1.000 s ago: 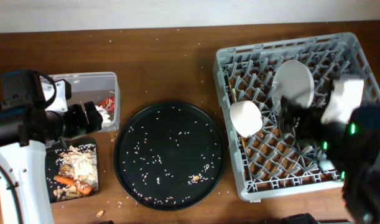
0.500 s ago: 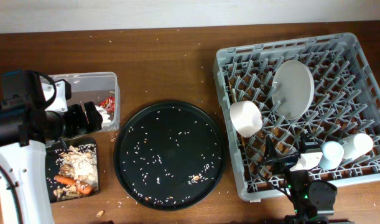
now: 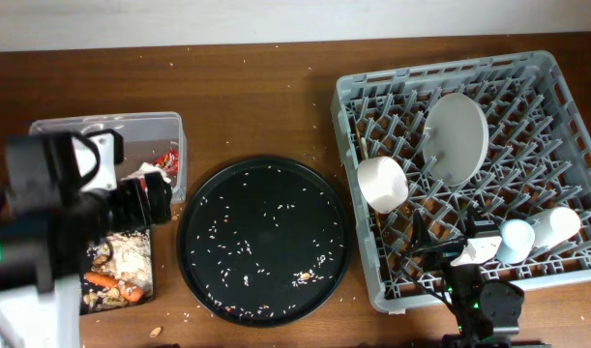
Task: Sort waste into correct bins and load items into the dishwasher rack
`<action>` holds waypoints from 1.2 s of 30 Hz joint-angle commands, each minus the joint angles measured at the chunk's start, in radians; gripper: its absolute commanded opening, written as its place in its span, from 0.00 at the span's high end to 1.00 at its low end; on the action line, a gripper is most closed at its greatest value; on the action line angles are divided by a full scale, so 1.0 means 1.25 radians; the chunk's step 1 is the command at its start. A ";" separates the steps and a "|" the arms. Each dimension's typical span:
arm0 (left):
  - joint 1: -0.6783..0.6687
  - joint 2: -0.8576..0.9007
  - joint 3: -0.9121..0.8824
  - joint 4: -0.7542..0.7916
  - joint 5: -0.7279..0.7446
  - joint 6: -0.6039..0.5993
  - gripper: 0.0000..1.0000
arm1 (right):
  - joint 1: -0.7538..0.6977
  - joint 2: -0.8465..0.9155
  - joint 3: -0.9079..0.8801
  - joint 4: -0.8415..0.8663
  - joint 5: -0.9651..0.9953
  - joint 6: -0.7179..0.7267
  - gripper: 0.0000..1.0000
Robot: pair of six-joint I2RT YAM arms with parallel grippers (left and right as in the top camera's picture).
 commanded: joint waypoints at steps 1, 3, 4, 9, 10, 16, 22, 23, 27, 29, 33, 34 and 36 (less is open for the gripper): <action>-0.146 -0.165 -0.081 0.205 -0.103 0.090 0.01 | -0.006 -0.006 -0.008 0.002 -0.004 -0.006 0.01; -0.184 -0.297 -0.208 0.334 -0.104 0.143 0.01 | -0.006 -0.006 -0.008 0.002 -0.004 -0.006 0.01; -0.184 -0.392 -0.308 0.395 -0.103 0.143 0.01 | -0.006 -0.006 -0.008 0.002 -0.004 -0.006 0.01; -0.184 -0.782 -0.775 0.670 -0.059 0.142 0.01 | -0.006 -0.006 -0.008 0.002 -0.004 -0.006 0.01; -0.184 -0.837 -0.854 0.717 -0.048 0.142 0.01 | -0.006 -0.006 -0.008 0.002 -0.004 -0.006 0.01; -0.182 -0.919 -1.193 1.073 -0.046 0.142 0.01 | -0.006 -0.006 -0.008 0.002 -0.004 -0.006 0.01; -0.182 -0.917 -1.194 1.028 -0.047 0.142 0.01 | -0.006 -0.006 -0.008 0.002 -0.004 -0.006 0.01; -0.182 -0.917 -1.194 1.028 -0.047 0.142 0.01 | -0.006 -0.006 -0.008 0.002 -0.004 -0.006 0.01; -0.182 -0.917 -1.194 1.028 -0.047 0.142 0.01 | -0.006 -0.006 -0.008 0.002 -0.004 -0.006 0.02; -0.182 -0.917 -1.194 1.028 -0.047 0.142 0.01 | -0.006 -0.006 -0.008 0.002 -0.004 -0.006 0.01; -0.182 -0.917 -1.194 1.028 -0.047 0.142 0.01 | -0.006 -0.006 -0.008 0.002 -0.004 -0.006 0.01; -0.182 -0.917 -1.194 1.028 -0.047 0.142 0.01 | -0.006 -0.006 -0.008 0.002 -0.004 -0.006 0.01; -0.182 -0.917 -1.194 1.028 -0.047 0.142 0.01 | -0.006 -0.006 -0.008 0.002 -0.004 -0.006 0.01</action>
